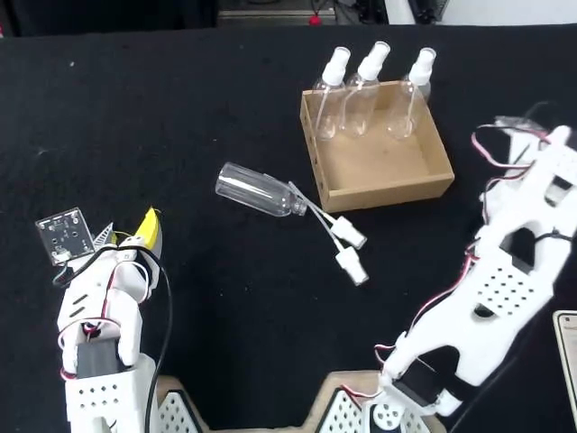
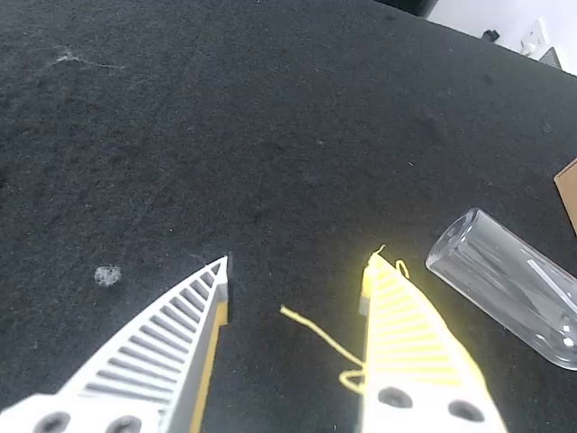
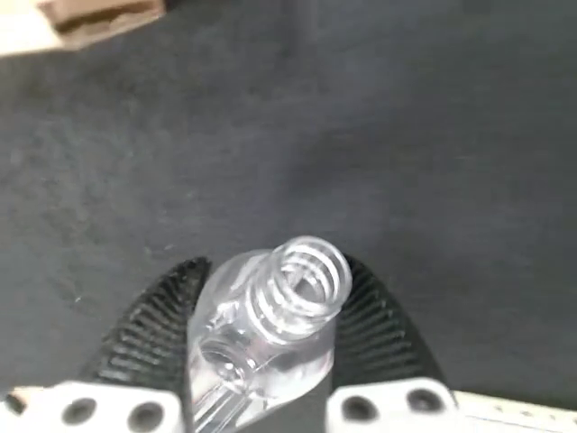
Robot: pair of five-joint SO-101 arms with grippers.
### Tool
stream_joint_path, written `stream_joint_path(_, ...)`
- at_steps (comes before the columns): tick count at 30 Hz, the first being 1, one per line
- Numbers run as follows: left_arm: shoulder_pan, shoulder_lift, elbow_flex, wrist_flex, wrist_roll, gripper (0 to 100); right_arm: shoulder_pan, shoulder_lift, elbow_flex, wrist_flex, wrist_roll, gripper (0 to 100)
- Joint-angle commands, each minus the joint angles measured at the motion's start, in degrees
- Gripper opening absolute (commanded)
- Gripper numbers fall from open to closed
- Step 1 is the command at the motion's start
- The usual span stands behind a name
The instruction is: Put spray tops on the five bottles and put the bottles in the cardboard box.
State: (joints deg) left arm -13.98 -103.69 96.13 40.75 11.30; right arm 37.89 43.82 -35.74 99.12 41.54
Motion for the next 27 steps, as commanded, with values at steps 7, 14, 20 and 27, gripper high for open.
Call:
stream_joint_path(7, -0.13, -0.79, 1.19, -1.14, -0.44, 23, 6.07, -6.64, 8.57, -4.13, -0.44, 1.1)
stream_joint_path(14, -0.04, -0.79, 1.19, -1.32, -0.44, 23, 9.14, -6.99, 11.03, -9.05, 1.05, 7.1)
stream_joint_path(20, -0.04, -0.79, 1.19, -1.05, -0.44, 23, 5.54, -7.69, 9.10, -3.60, 1.14, 28.0)
stream_joint_path(27, -0.04, -0.79, 1.19, -1.23, -0.44, 23, 7.56, -12.88, 4.09, 0.35, -4.13, 27.2)
